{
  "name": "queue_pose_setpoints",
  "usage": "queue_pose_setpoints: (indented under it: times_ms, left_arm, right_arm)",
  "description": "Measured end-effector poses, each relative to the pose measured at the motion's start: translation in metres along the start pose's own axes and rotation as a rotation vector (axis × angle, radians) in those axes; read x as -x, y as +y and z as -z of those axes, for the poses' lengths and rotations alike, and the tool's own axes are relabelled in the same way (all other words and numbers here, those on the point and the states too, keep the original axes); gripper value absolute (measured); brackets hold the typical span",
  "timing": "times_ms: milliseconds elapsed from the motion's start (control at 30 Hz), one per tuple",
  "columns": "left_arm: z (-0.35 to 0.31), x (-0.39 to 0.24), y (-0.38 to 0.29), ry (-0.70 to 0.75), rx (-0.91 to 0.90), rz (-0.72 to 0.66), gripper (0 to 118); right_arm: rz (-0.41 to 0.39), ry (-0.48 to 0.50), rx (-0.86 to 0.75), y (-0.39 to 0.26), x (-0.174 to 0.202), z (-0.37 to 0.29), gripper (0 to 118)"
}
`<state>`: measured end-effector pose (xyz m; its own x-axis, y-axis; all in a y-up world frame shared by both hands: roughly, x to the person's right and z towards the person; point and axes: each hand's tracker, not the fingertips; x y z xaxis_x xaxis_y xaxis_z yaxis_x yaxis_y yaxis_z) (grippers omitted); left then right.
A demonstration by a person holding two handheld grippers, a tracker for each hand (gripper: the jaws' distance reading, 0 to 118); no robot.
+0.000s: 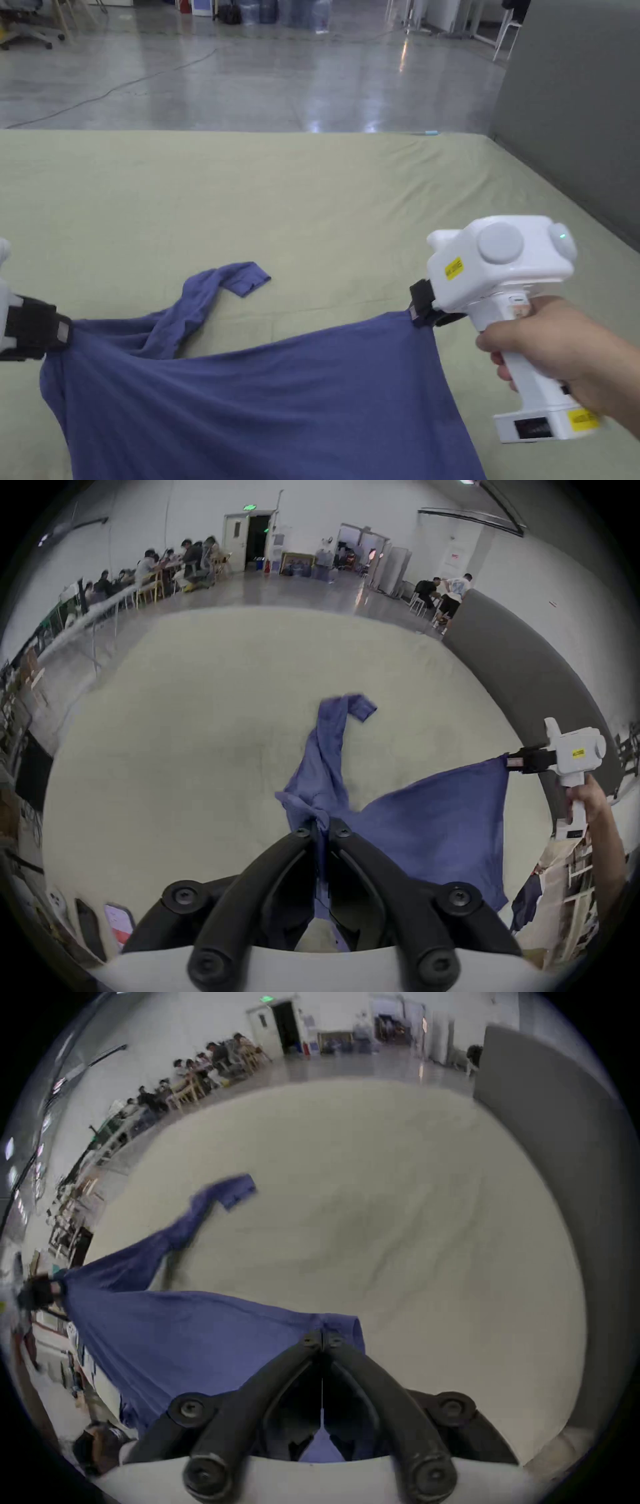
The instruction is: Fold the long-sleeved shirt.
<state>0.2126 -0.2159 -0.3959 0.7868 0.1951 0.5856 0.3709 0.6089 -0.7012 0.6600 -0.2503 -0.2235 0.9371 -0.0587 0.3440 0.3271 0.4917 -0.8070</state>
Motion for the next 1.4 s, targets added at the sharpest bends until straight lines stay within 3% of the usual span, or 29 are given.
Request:
queue_pose_setpoints:
  times_ms: [200,367,433,667,933,1033,1167,1400]
  left_arm:
    - [-0.057,0.006,0.094,0.006,-0.144,0.025,0]
    - [-0.076,-0.012,0.159,0.028,-0.24,0.124,0]
    - [-0.074,-0.016,0.169,0.013,-0.244,0.127,0]
    - [-0.067,-0.006,0.261,-0.004,-0.282,-0.002,0]
    - [-0.144,-0.009,0.389,0.077,-0.539,-0.067,0]
    - [-0.182,-0.033,0.411,0.047,-0.641,-0.068,0]
    - [-0.213,-0.065,0.423,0.13,-0.71,0.039,0]
    - [-0.188,-0.068,0.4,0.13,-0.663,0.058,0]
  right_arm:
    - [-0.112,-0.084,-0.236,0.059,0.01,-0.131,0]
    - [-0.175,-0.178,-0.338,0.119,0.03,-0.186,0]
    - [-0.165,-0.158,-0.353,0.132,0.037,-0.193,0]
    - [-0.139,-0.244,-0.428,0.215,0.046,-0.216,0]
    - [-0.058,-0.375,-0.579,0.307,0.035,-0.284,0]
    - [-0.037,-0.371,-0.648,0.329,0.038,-0.318,0]
    - [-0.053,-0.362,-0.715,0.35,0.043,-0.355,0]
    - [-0.052,-0.364,-0.681,0.357,0.026,-0.329,0]
